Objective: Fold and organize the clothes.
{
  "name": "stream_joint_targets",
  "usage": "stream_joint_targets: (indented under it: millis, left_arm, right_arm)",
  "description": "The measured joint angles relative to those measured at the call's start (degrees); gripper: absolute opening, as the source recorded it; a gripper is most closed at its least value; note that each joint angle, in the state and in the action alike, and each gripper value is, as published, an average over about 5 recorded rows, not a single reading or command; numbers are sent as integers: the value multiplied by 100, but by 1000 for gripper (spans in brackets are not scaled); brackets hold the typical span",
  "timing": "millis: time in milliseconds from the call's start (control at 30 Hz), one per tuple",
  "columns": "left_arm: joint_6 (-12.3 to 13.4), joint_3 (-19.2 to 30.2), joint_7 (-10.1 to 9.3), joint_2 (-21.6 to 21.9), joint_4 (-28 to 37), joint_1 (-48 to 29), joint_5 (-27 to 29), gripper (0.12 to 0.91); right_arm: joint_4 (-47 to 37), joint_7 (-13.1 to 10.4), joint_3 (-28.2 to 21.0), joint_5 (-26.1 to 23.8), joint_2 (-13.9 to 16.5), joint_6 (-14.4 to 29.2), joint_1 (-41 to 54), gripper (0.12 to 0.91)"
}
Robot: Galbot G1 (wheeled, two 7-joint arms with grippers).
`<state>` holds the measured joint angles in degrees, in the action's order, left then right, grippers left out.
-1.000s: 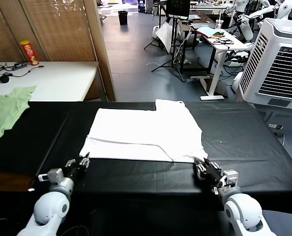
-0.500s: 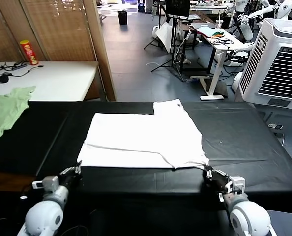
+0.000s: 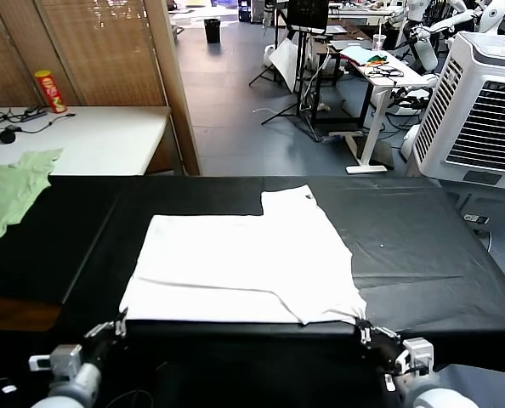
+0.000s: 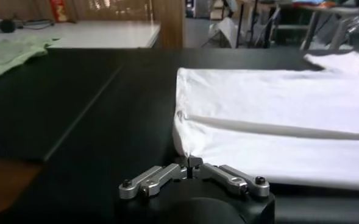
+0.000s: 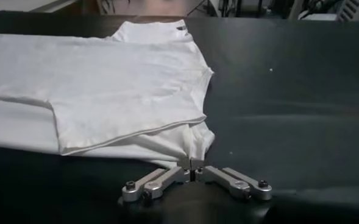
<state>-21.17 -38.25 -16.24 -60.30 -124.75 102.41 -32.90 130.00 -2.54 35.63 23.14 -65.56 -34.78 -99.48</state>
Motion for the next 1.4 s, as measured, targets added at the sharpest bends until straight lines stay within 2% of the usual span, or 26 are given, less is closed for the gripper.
stream_joint_targets:
  millis: [67,167,233,333,433,533,700,800,1033,1167,1300,1400]
  left_arm:
    - [-12,-44,-2,-4,-40,34,70,227]
    - [-43,-150,21,-9,-115,63,127,392]
    - [-111,-243,25,-4,-186,90,109,509]
    - [-337,-399,-15,2,-332,98,-19,669]
    - [-692,-532,-158,18,-497,-31,-261,771]
    - [-880,-568,-167,85,-533,-382,-502,795]
    - [-808,-372,140,238,-132,-1401,-688,798]
    - [-853,-117,225,350,339,-2156,-883,798]
    - [-1002,785,223,537,1793,-3961,-1294,798]
    - [-1193,1366,266,493,2642,-4904,-1455,798]
    - [-1414,1786,321,381,3397,-5614,-1592,798]
    - [-1487,1969,402,292,3868,-5940,-1555,798]
  right_arm:
    - [118,10,48,20,19,1,-61,586]
    - [273,13,120,101,48,9,-95,729]
    - [362,11,176,199,80,23,-64,778]
    - [411,-2,228,361,156,110,101,795]
    - [232,-82,171,429,267,253,529,798]
    - [-199,-203,3,492,376,296,1250,798]
    - [-1215,-296,-542,552,460,315,2742,798]
    - [-1979,-316,-975,546,417,326,3663,798]
    - [-3824,-411,-1930,871,141,209,5465,798]
    - [-4738,-410,-2362,1093,-61,157,6242,798]
    - [-5502,-350,-2674,1105,-269,169,6803,798]
    - [-5961,-270,-2818,992,-415,208,7086,798]
